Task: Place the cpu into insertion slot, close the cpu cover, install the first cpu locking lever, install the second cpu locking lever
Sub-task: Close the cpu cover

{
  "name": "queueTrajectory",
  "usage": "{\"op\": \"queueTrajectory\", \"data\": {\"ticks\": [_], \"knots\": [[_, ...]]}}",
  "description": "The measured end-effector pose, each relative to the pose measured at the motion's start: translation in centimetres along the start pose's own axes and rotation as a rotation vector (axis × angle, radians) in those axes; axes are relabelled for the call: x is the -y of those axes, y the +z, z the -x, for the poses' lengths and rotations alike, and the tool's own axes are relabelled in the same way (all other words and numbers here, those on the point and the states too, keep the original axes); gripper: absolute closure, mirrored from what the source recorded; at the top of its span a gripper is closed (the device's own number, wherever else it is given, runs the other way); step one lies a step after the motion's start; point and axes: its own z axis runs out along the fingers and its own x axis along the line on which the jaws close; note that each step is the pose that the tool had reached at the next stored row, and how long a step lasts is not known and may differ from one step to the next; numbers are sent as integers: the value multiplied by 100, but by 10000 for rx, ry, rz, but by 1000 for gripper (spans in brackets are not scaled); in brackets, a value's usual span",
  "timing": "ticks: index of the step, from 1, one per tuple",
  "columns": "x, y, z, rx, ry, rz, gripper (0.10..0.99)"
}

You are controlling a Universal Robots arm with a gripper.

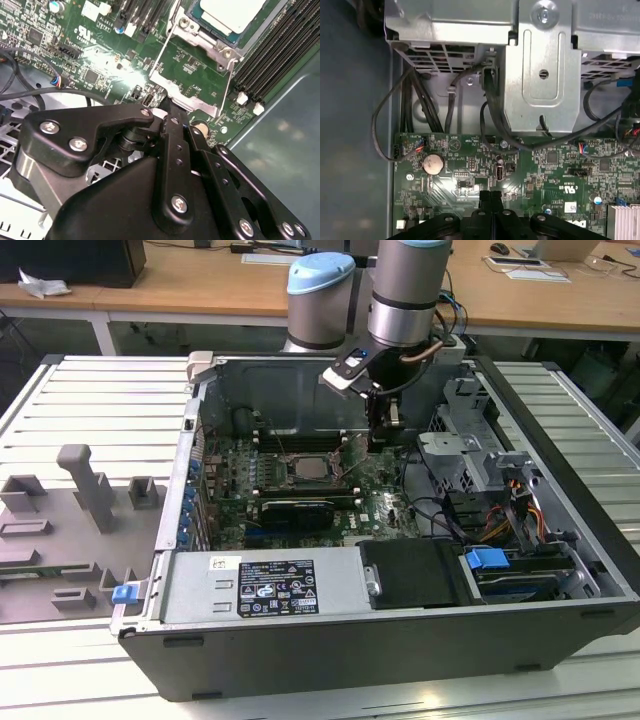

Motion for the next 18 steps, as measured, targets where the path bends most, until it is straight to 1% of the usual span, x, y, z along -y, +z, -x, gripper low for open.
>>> {"op": "queueTrajectory", "data": {"ticks": [2, 5, 18], "knots": [[28, 1, 0, 0, 0, 0, 980], [50, 2, -1, 0, -1, 0, 980], [122, 7, -3, -1, -1, 1, 980]]}}
